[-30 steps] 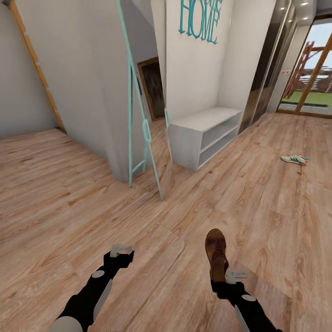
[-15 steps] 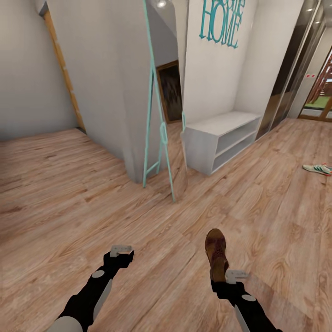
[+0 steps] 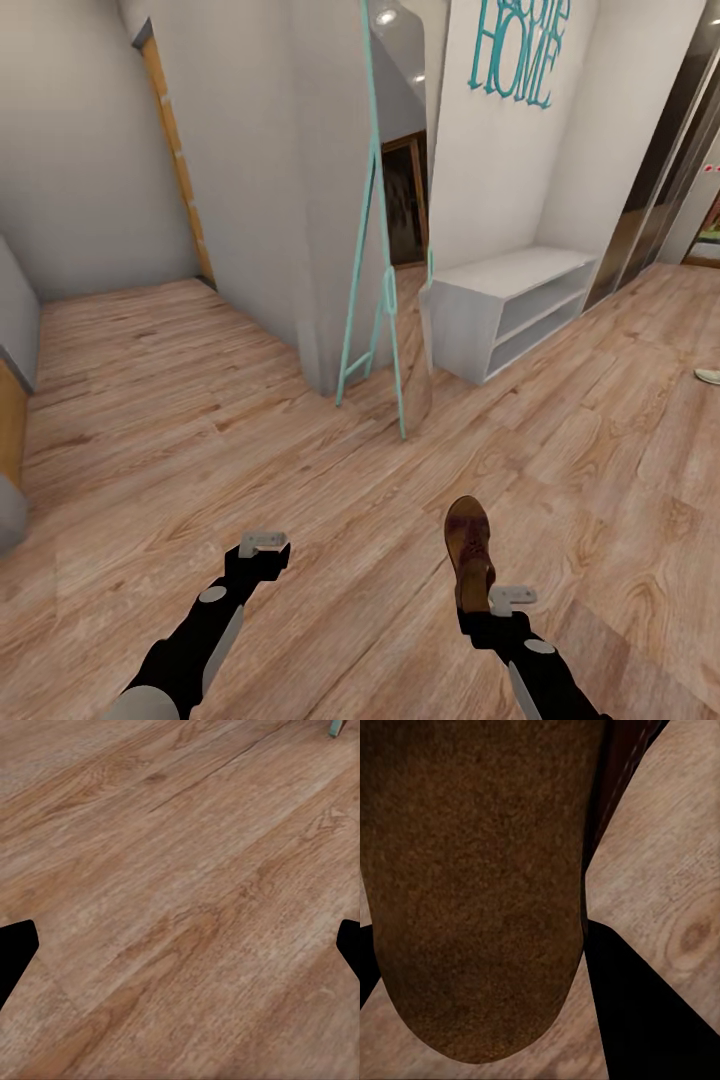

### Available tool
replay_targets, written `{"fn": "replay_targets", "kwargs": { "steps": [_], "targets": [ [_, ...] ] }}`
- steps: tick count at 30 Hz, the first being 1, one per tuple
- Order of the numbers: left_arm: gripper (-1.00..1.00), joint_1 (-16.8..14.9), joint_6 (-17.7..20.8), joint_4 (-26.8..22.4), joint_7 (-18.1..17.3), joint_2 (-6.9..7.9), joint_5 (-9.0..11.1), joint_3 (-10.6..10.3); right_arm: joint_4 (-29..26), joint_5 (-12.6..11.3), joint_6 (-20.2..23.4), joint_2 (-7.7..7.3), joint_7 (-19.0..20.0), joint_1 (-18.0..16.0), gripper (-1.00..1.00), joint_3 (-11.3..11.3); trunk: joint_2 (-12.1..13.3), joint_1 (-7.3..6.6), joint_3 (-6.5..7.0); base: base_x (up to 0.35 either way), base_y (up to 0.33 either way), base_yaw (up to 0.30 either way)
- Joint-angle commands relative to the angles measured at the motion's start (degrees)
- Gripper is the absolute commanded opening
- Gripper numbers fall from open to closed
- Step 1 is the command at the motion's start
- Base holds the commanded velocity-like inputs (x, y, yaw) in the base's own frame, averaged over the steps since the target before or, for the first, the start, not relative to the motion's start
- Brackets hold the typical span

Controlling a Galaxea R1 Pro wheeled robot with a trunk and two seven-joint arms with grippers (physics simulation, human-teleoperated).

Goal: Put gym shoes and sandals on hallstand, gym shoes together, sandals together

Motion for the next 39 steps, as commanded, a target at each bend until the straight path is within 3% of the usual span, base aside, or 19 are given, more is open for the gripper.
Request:
{"fn": "replay_targets", "kwargs": {
  "steps": [1, 12, 29, 39],
  "targets": [
    [1.0, 0.0, 0.2, -0.1, -0.1, 0.0, 0.0, 0.0, -0.1, -0.1, 0.4, 0.0, -0.1, 0.0, -1.0, 0.0, 0.0, -0.01, -0.05, -0.003, 0.007, 0.004],
    [1.0, 0.0, 0.2, -0.1, -0.1, 0.0, 0.0, 0.0, -0.3, -0.4, 0.4, 0.08, -0.2, 0.0, -1.0, 0.0, 0.0, -0.01, -0.05, -0.091, 0.037, 0.052],
    [1.0, 0.0, 0.2, -0.1, -0.1, 0.0, 0.1, 0.1, -0.3, -0.4, 0.4, 0.18, -0.3, 0.0, -1.0, 0.0, 0.0, -0.01, -0.05, -0.278, 0.186, 0.286],
    [1.0, 0.0, 0.2, -0.1, -0.1, 0.0, 0.1, 0.1, -0.3, -0.3, 0.4, 0.18, -0.3, 0.0, -1.0, 0.0, 0.0, -0.01, -0.05, -0.103, 0.289, 0.298]
  ]
}}
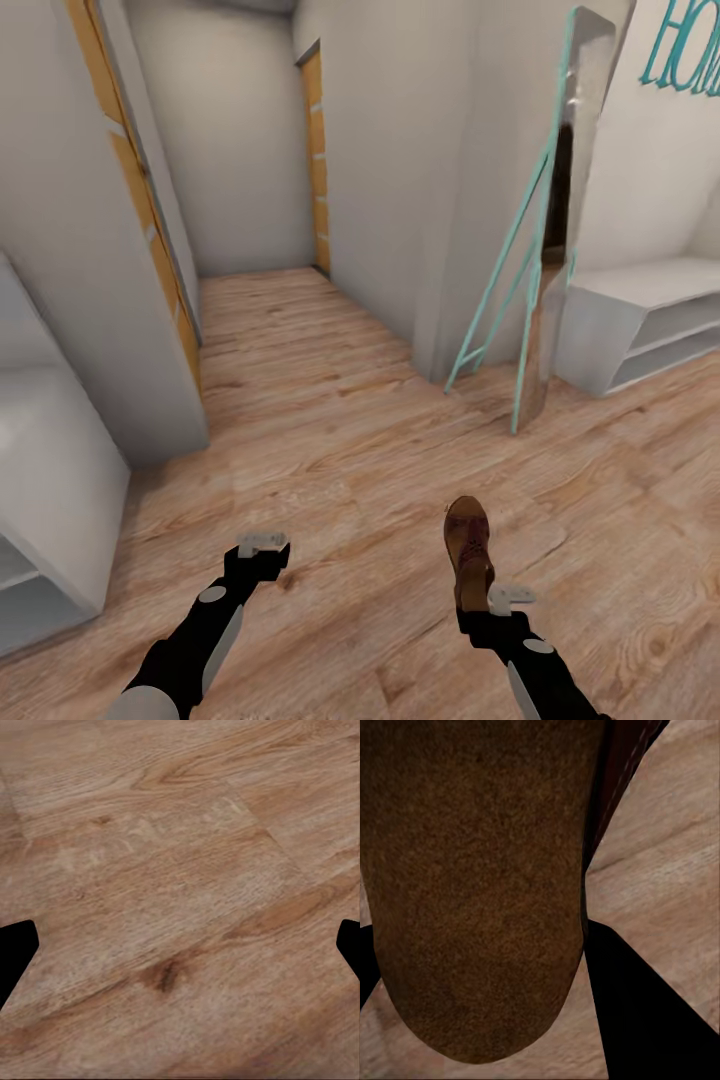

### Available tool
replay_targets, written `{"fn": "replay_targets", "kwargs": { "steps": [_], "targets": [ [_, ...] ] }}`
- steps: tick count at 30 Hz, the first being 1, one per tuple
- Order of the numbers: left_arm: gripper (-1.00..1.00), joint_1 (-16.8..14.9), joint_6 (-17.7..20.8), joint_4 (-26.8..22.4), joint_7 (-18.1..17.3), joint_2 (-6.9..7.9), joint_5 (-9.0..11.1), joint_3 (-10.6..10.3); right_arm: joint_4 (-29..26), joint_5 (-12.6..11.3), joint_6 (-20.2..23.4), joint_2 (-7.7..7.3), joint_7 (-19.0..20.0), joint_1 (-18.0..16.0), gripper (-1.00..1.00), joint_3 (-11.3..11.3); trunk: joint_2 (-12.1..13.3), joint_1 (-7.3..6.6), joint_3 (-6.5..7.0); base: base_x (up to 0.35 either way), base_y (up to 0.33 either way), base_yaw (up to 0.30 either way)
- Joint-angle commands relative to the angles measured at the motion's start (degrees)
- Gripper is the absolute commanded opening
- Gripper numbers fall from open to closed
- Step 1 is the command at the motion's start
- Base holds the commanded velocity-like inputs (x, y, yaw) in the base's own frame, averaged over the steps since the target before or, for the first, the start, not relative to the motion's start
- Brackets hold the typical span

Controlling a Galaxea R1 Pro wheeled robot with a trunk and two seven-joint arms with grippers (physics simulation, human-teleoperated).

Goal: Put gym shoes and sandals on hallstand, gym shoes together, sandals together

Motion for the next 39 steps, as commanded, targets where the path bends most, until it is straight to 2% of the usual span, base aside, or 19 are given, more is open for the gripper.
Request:
{"fn": "replay_targets", "kwargs": {
  "steps": [1, 13, 19, 34, 39],
  "targets": [
    [1.0, 0.0, 0.2, 0.0, -0.1, -0.01, 0.0, 0.0, -0.2, -0.2, 0.4, -0.01, -0.1, 0.0, -1.0, 0.0, 0.0, -0.01, -0.05, -0.008, 0.296, 0.298],
    [1.0, 0.0, 0.2, 0.0, -0.2, -0.01, 0.0, 0.0, -0.2, -0.2, 0.4, 0.03, -0.1, 0.0, -1.0, 0.0, 0.0, -0.01, -0.05, -0.065, 0.236, 0.298],
    [1.0, 0.0, 0.2, 0.0, -0.1, -0.01, 0.0, 0.0, -0.2, -0.2, 0.4, 0.02, -0.1, 0.0, -1.0, 0.0, 0.0, -0.01, -0.05, -0.084, 0.039, 0.298],
    [1.0, 0.0, 0.2, 0.0, -0.1, -0.01, 0.0, -0.1, -0.2, -0.2, 0.4, -0.01, -0.1, 0.0, -1.0, 0.0, 0.0, -0.01, -0.05, -0.266, 0.007, 0.298],
    [1.0, 0.0, 0.2, 0.0, -0.1, -0.01, 0.0, 0.0, -0.2, -0.2, 0.4, -0.01, -0.1, 0.0, -1.0, 0.0, 0.0, -0.01, -0.05, -0.055, 0.0, 0.298]
  ]
}}
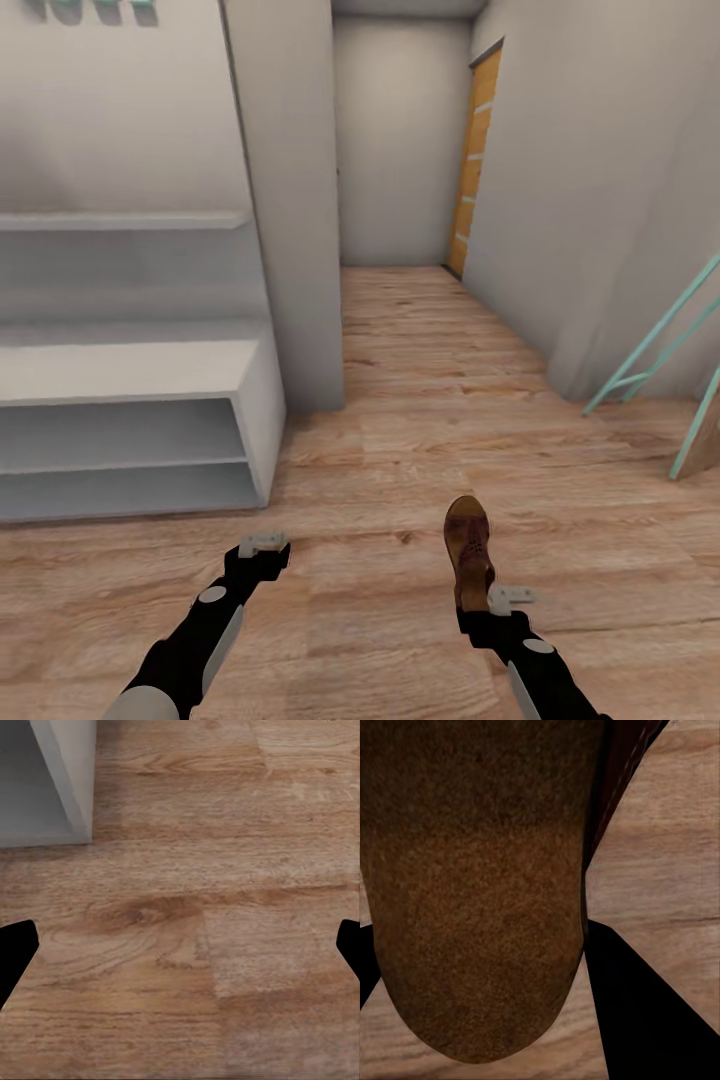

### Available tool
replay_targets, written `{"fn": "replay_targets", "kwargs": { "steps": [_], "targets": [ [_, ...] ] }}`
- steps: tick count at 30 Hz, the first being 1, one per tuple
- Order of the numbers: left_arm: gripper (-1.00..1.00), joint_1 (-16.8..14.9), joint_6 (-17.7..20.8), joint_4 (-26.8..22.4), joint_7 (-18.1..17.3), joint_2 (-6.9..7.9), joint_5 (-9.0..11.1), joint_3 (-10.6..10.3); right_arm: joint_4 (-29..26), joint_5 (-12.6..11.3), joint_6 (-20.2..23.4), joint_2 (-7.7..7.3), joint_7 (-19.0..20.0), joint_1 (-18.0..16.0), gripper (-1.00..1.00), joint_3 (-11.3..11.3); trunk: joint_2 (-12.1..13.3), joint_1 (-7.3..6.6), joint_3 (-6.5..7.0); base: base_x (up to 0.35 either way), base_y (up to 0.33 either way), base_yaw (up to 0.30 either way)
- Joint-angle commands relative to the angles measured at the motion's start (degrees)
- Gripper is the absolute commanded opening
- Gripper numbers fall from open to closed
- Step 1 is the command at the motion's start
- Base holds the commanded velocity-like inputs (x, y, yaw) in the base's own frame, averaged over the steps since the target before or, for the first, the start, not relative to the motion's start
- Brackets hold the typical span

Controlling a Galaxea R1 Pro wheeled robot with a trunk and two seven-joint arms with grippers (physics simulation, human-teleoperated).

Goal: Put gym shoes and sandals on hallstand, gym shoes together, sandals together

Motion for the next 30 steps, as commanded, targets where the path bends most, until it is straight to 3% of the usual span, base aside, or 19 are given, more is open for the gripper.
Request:
{"fn": "replay_targets", "kwargs": {
  "steps": [1, 17, 30],
  "targets": [
    [1.0, 0.0, 0.2, -0.1, -0.1, -0.01, 0.0, 0.0, -0.1, -0.2, 0.4, -0.01, -0.1, 0.0, -1.0, 0.0, 0.0, -0.02, -0.05, -0.017, 0.0, 0.298],
    [1.0, 0.0, 0.2, -0.1, -0.1, -0.01, 0.0, 0.0, -0.1, -0.2, 0.4, -0.01, -0.1, 0.0, -1.0, 0.0, 0.0, -0.02, -0.05, -0.003, 0.013, 0.298],
    [1.0, 0.0, 0.2, -0.1, -0.1, -0.01, 0.0, 0.0, -0.1, -0.2, 0.4, -0.01, -0.1, 0.0, -1.0, 0.0, 0.0, -0.02, -0.05, 0.0, 0.282, 0.298]
  ]
}}
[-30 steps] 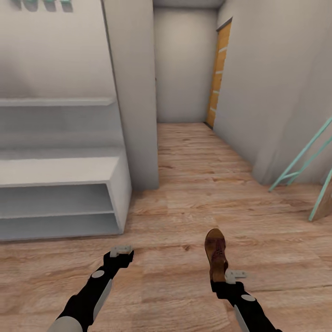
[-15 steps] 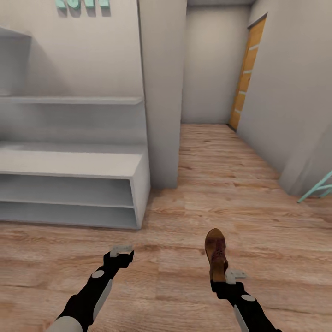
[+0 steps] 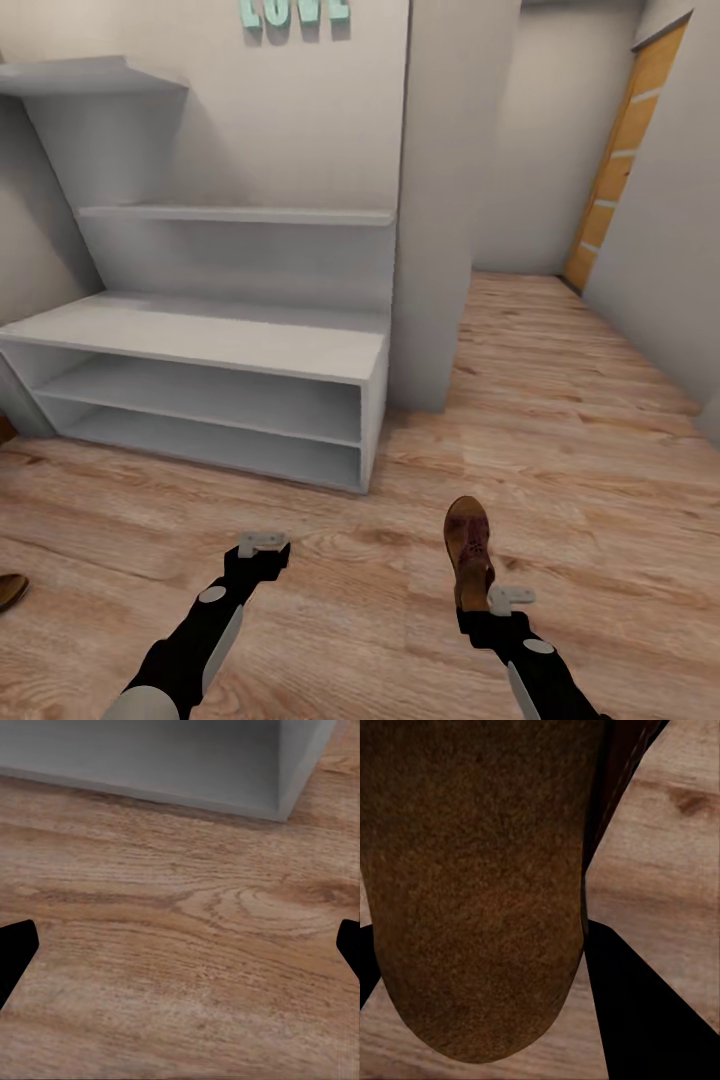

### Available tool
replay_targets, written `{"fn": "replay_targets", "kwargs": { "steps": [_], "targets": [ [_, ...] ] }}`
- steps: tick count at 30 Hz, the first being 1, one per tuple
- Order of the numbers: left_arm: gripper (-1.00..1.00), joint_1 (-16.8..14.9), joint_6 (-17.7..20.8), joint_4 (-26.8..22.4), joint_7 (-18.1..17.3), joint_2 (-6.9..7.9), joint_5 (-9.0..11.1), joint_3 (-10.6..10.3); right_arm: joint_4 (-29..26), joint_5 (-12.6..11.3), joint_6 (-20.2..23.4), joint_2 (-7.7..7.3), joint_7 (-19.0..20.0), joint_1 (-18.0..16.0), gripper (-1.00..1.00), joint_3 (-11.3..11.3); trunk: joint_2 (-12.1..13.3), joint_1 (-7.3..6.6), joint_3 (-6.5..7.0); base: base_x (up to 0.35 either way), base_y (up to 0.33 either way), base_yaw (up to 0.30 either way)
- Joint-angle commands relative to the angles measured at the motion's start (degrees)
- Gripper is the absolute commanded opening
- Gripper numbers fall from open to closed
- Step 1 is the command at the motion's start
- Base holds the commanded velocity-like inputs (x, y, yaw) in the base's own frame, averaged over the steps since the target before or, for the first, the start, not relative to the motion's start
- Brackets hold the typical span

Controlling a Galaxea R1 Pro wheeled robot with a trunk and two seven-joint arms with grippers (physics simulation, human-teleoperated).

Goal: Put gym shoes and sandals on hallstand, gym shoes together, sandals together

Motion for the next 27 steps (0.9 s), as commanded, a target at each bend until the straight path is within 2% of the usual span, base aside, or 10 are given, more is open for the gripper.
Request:
{"fn": "replay_targets", "kwargs": {
  "steps": [1, 27],
  "targets": [
    [1.0, 0.0, 0.2, 0.0, -0.1, -0.01, 0.0, 0.0, -0.2, -0.2, 0.4, -0.01, -0.1, 0.0, -1.0, 0.0, 0.0, -0.01, -0.05, 0.0, 0.312, 0.298],
    [1.0, 0.0, 0.2, 0.0, -0.1, -0.01, 0.0, 0.1, -0.2, -0.2, 0.4, -0.01, -0.1, 0.0, -1.0, 0.0, 0.0, -0.01, -0.05, 0.0, 0.316, 0.298]
  ]
}}
